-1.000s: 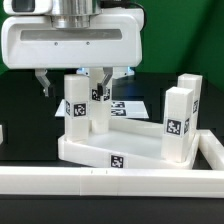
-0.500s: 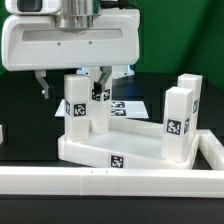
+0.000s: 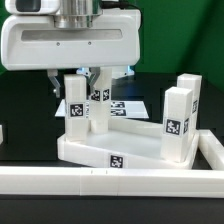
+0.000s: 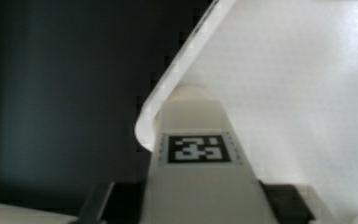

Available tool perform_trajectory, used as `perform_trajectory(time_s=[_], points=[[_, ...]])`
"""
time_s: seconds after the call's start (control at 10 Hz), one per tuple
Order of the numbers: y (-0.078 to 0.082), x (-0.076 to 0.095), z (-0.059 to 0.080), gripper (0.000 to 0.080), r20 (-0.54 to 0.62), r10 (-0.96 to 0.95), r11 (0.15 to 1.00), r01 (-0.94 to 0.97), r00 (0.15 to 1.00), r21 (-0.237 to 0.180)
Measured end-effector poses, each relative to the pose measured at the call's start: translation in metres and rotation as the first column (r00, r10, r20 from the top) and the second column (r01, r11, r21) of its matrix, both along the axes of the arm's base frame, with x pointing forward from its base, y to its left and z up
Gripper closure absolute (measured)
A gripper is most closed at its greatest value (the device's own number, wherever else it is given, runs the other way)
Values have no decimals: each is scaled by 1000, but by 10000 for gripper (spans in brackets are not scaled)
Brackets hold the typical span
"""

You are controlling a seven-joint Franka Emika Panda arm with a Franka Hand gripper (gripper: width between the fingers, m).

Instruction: Assemble desk

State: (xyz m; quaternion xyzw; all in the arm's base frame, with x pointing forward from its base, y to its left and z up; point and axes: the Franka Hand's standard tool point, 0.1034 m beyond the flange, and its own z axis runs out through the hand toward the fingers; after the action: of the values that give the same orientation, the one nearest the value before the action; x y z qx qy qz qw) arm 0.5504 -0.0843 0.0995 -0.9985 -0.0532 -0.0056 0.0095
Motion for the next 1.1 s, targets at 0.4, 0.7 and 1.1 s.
perform_trajectory(time_s=[0.4, 0.7, 1.1], points=[[-1, -1, -1, 511, -11, -441, 897, 441, 897, 29], [-1, -2, -1, 511, -35, -711, 701, 712, 702, 48], [1, 0, -1, 511, -60, -908, 413, 910, 414, 34]])
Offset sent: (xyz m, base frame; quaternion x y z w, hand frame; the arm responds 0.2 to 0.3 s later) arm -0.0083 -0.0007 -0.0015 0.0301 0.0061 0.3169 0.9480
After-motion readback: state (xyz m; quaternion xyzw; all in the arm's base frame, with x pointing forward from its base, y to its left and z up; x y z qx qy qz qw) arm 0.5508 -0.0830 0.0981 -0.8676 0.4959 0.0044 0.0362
